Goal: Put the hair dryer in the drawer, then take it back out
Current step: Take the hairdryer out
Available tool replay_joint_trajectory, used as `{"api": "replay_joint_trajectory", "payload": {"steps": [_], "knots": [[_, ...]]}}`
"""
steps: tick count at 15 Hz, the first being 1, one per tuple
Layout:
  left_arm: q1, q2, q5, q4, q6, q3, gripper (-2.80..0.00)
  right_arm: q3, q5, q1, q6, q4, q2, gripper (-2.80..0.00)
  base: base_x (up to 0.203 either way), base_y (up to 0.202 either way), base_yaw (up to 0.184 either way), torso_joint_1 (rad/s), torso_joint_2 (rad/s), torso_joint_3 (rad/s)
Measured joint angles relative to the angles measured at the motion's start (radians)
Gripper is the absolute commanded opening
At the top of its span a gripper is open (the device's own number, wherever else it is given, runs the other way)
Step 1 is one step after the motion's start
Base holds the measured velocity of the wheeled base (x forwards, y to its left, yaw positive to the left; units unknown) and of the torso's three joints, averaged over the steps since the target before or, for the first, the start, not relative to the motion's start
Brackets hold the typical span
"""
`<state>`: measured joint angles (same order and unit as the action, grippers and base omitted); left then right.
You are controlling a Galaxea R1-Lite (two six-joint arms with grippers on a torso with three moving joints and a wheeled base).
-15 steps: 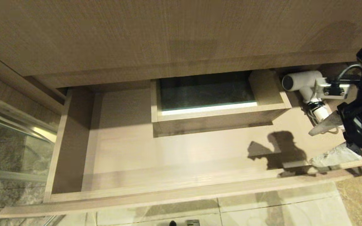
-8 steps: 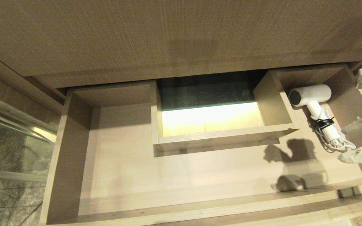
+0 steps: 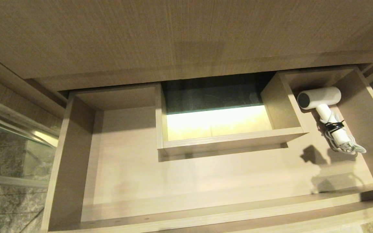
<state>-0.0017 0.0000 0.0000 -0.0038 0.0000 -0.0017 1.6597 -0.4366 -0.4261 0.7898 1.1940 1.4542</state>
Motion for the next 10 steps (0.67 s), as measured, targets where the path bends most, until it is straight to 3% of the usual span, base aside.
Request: {"api": "replay_joint_trajectory", "payload": {"steps": [3, 6, 9, 10], "knots": [[0.000, 0.000, 0.000, 0.000, 0.000, 0.000, -2.80, 0.114, 0.064, -0.038, -0.151, -0.033, 0.076, -2.80, 0.000, 0.000, 0.000, 0.000, 0.00, 0.000], [0.000, 0.000, 0.000, 0.000, 0.000, 0.000, -2.80, 0.170, 0.267, -0.024, -0.319, -0.162, 0.184, -2.80, 0.000, 0.000, 0.000, 0.000, 0.00, 0.000], [0.000, 0.000, 0.000, 0.000, 0.000, 0.000, -2.80, 0.160, 0.353, 0.004, -0.342, -0.337, 0.291, -2.80, 0.000, 0.000, 0.000, 0.000, 0.00, 0.000], [0.000, 0.000, 0.000, 0.000, 0.000, 0.000, -2.80, 0.157, 0.356, 0.015, -0.345, -0.368, 0.324, 0.00, 0.000, 0.000, 0.000, 0.000, 0.00, 0.000]]}}
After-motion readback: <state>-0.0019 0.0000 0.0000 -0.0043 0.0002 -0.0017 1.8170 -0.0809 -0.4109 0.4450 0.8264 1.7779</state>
